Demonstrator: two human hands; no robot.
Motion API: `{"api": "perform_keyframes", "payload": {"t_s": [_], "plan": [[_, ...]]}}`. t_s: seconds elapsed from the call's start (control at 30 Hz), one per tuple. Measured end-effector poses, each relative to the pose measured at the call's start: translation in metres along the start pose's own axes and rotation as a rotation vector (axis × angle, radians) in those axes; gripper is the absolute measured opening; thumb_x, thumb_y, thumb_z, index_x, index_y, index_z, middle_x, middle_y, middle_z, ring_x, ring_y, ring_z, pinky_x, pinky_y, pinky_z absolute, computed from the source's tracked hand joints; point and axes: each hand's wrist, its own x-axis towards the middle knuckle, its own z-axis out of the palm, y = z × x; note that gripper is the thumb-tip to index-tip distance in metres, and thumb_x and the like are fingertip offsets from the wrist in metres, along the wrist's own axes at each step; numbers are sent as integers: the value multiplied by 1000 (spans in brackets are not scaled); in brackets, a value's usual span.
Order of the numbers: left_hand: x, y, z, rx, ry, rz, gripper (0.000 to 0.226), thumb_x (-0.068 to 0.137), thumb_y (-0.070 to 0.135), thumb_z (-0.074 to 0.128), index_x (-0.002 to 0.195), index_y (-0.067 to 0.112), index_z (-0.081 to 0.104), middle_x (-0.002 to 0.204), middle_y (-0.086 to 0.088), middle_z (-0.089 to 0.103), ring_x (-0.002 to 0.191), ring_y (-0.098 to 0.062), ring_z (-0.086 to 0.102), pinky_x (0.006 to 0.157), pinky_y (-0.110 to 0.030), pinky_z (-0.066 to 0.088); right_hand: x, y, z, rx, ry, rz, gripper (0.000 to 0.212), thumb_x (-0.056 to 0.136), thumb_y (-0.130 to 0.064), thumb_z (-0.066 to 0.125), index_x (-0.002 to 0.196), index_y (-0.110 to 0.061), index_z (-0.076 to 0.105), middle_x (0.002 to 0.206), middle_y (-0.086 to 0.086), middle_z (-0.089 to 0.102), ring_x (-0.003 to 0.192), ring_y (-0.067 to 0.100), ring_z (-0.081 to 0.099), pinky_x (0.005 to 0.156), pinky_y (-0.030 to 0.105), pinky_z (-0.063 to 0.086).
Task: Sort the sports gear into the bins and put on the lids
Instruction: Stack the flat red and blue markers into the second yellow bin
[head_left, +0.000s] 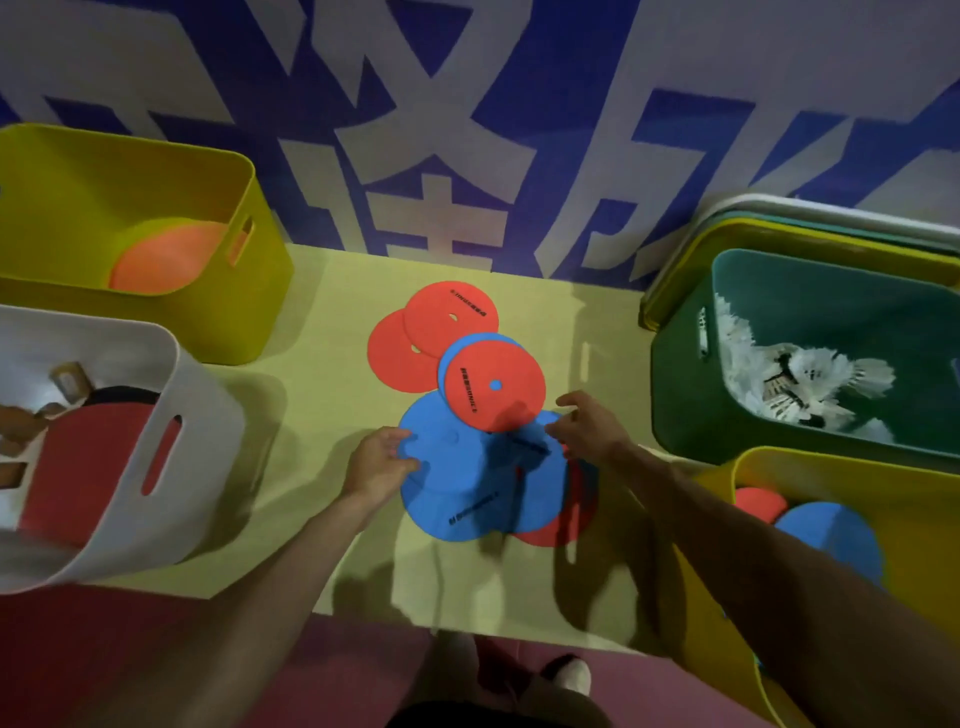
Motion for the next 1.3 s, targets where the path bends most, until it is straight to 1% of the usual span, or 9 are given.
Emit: {"api": "perform_keyframes", "payload": {"t_s": [0.07, 0.17, 0.33, 0.57, 0.73, 0.9, 1.03, 1.13, 1.3], "plan": [[15, -9, 3, 11, 29, -39, 41, 76, 0, 71, 115, 9, 61, 108, -5, 64, 94, -22, 61, 87, -36, 51, 13, 4, 12, -36, 31, 22, 46, 82, -17, 68, 123, -5, 52, 93, 11, 63, 80, 24, 57, 82, 45, 53], [32, -11, 11, 77, 87, -44, 40, 71, 17, 77, 106, 3, 61, 93, -7, 62, 81, -21, 60, 65, -25, 48, 25, -1, 24, -34, 87, 51, 57, 82, -23, 70, 130, -3, 47, 113, 17, 64, 99, 29, 62, 88, 39, 47], [35, -2, 28, 266, 131, -36, 77, 69, 24, 83, 131, 6, 41, 125, -16, 40, 120, -29, 38, 93, -35, 37, 47, -15, 42, -9, 176, 103, 63, 80, -25, 73, 129, 1, 42, 124, 22, 57, 114, 35, 55, 91, 36, 43], [39, 3, 28, 402, 149, 6, 85, 60, 27, 87, 130, 9, 41, 125, -15, 38, 118, -32, 38, 95, -37, 35, 56, -28, 78, -140, 309, 276, 87, 76, -47, 73, 136, 1, 33, 144, 20, 27, 134, 39, 26, 109, 45, 26], [30, 1, 33, 344, 164, 131, 61, 70, 12, 76, 123, 5, 46, 117, -13, 40, 107, -25, 41, 87, -26, 37, 60, -33, 84, -94, 381, 371, 94, 66, -35, 84, 134, -3, 29, 143, 16, 26, 131, 36, 28, 102, 46, 36], [26, -7, 18, 212, 143, 178, 36, 81, -2, 57, 115, 9, 58, 112, -9, 48, 79, 11, 34, 72, -1, 31, 62, -45, 83, -12, 477, 410, 85, 67, -17, 82, 132, -4, 28, 139, 14, 31, 128, 33, 33, 99, 43, 36], [20, -11, 10, 83, 67, 133, 32, 81, 3, 58, 104, 25, 60, 97, 6, 64, 88, -6, 59, 71, -14, 45, 51, -35, 84, 14, 474, 260, 52, 80, -2, 57, 126, -2, 35, 132, 19, 43, 124, 37, 42, 98, 46, 40], [10, -8, 9, -4, 78, 68, 33, 84, 0, 60, 111, 19, 60, 87, 18, 60, 81, -5, 60, 73, -22, 47, 40, -30, 75, 151, 468, 107, 39, 76, 6, 48, 114, 0, 39, 111, 22, 57, 101, 37, 56, 88, 43, 47], [-14, 2, 11, -107, 205, 19, 31, 82, 2, 61, 109, 17, 57, 86, 13, 57, 78, -13, 60, 73, -32, 50, 27, -37, 52, 194, 391, -102, 32, 80, -1, 51, 109, -7, 39, 75, 0, 49, 75, 26, 53, 65, 37, 46]]}}
